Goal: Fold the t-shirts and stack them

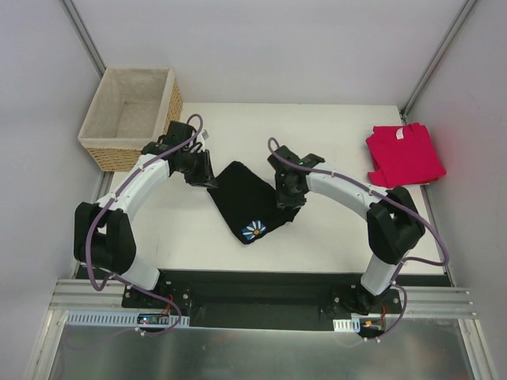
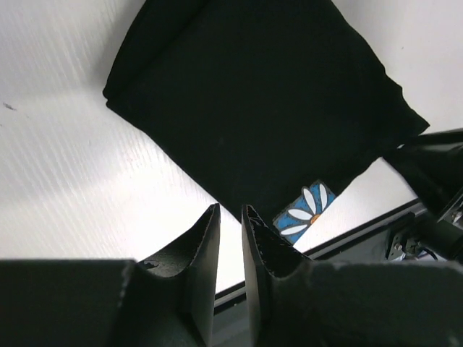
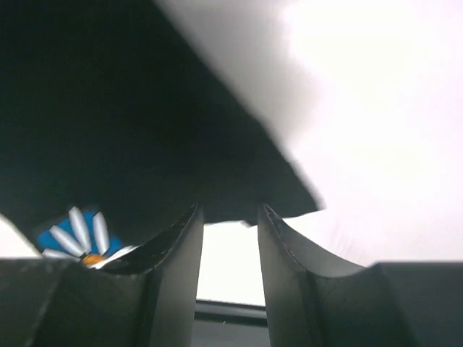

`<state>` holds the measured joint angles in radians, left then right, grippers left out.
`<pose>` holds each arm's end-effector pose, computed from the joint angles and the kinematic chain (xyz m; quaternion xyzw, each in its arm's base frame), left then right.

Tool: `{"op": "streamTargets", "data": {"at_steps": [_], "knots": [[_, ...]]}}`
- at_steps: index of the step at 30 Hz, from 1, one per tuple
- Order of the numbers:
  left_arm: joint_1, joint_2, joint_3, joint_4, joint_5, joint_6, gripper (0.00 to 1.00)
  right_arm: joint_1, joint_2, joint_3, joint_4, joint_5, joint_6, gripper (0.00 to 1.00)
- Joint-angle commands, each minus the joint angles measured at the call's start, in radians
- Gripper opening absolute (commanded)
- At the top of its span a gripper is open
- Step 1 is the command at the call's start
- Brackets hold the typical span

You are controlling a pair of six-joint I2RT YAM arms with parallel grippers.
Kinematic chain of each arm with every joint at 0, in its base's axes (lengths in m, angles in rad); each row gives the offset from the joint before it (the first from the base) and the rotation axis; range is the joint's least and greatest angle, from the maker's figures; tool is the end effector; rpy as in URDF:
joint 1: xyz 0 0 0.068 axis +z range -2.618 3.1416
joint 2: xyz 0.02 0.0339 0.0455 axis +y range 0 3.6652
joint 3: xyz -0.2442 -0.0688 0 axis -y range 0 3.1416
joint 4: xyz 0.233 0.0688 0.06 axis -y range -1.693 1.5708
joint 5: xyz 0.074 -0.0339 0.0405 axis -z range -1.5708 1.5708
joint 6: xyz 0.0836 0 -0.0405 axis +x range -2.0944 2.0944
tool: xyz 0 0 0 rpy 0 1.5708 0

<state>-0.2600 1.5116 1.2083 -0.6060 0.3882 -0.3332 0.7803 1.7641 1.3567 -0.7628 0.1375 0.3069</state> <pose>0.3193 -0.1177 0.2255 0.0286 0.9297 -0.2676 0.2514 0.2680 0.2492 0.1715 -0.2160 0.9536 0.0450 0.2047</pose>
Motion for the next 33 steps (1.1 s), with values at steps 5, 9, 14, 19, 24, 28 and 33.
{"op": "streamTargets", "data": {"at_steps": [5, 9, 14, 19, 24, 28, 33], "knots": [[0.004, 0.041, 0.004, 0.110, -0.084, -0.001, 0.17, -0.102, -0.065, -0.034, 0.080, -0.042, -0.023, 0.38], [0.004, 0.093, 0.017, 0.150, -0.063, 0.010, 0.17, -0.108, -0.037, -0.022, 0.091, -0.073, -0.022, 0.39], [0.004, 0.176, 0.025, 0.173, -0.006, -0.016, 0.16, -0.118, -0.022, -0.024, 0.097, -0.088, -0.014, 0.38], [0.004, 0.187, -0.022, 0.203, 0.040, -0.040, 0.16, -0.128, -0.002, -0.022, 0.094, -0.105, -0.020, 0.38], [0.004, 0.191, -0.079, 0.207, 0.077, -0.049, 0.15, -0.144, 0.040, -0.018, 0.088, -0.128, -0.008, 0.38], [-0.005, 0.179, -0.118, 0.215, 0.077, -0.058, 0.15, -0.187, 0.078, -0.060, 0.135, -0.245, 0.064, 0.37], [-0.025, 0.228, -0.131, 0.218, 0.067, -0.073, 0.13, -0.210, 0.101, -0.120, 0.172, -0.288, 0.087, 0.32]]}}
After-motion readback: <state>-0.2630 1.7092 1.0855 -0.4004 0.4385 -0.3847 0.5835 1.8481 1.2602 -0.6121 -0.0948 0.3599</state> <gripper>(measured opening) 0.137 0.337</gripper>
